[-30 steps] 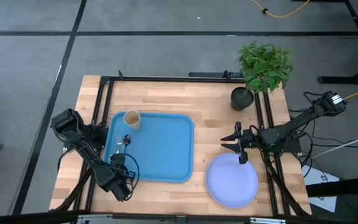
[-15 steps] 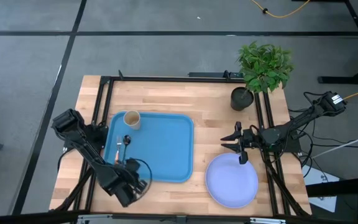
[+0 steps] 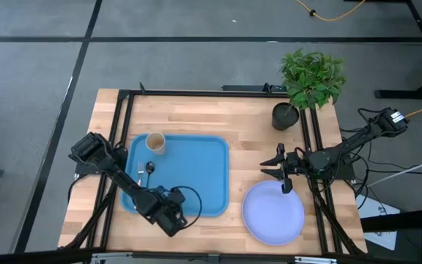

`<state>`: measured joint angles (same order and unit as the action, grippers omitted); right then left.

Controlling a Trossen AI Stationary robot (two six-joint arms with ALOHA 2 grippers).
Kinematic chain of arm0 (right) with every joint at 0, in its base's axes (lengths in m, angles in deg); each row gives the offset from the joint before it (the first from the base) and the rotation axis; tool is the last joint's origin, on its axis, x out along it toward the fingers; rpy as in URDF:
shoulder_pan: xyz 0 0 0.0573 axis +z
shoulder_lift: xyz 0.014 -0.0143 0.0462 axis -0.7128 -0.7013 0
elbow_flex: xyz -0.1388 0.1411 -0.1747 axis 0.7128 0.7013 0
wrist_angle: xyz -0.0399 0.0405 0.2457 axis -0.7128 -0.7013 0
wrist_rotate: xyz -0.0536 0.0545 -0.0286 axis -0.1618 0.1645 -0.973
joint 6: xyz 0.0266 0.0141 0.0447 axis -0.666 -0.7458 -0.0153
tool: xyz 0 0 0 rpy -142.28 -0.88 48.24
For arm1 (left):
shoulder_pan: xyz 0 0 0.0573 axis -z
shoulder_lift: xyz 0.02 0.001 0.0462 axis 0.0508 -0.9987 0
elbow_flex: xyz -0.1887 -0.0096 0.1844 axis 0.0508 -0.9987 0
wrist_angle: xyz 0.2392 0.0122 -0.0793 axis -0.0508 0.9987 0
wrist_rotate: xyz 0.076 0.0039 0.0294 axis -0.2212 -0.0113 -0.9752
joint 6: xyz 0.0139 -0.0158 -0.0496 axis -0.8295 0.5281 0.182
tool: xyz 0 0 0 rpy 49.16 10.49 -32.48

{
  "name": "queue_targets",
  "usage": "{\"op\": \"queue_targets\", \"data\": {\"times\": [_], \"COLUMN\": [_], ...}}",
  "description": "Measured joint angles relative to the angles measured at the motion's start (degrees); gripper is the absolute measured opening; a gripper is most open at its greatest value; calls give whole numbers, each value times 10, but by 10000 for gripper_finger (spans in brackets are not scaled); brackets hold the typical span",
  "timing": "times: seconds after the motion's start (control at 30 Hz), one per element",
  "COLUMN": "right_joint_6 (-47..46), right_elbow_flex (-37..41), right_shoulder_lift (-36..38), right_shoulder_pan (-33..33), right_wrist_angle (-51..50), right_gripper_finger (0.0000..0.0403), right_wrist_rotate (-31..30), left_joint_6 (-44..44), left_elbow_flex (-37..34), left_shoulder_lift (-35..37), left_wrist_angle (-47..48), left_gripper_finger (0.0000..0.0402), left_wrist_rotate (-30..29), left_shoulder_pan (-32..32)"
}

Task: Pick and place plate/cup/fork/spoon on tray
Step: Adjust the blue tray

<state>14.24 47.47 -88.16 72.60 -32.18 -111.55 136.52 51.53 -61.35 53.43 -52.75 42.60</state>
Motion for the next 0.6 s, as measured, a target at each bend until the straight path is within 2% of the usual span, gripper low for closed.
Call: {"op": "queue_targets", "data": {"times": [0.33,0.5,0.6], "right_joint_6": [1,0,0], "right_elbow_flex": [0,0,0], "right_shoulder_lift": [0,0,0], "right_shoulder_pan": [0,0,0], "right_wrist_angle": [-3,-3,-2], "right_gripper_finger": [115,115,115], "right_wrist_rotate": [0,0,0], "left_joint_6": [-3,-57,-101], "left_elbow_flex": [6,60,102], "left_shoulder_lift": [9,24,23], "left_wrist_angle": [18,34,24], "left_gripper_finger": [0,0,0], "left_wrist_rotate": [-52,-86,-78], "left_shoulder_pan": [-4,-5,-5]}}
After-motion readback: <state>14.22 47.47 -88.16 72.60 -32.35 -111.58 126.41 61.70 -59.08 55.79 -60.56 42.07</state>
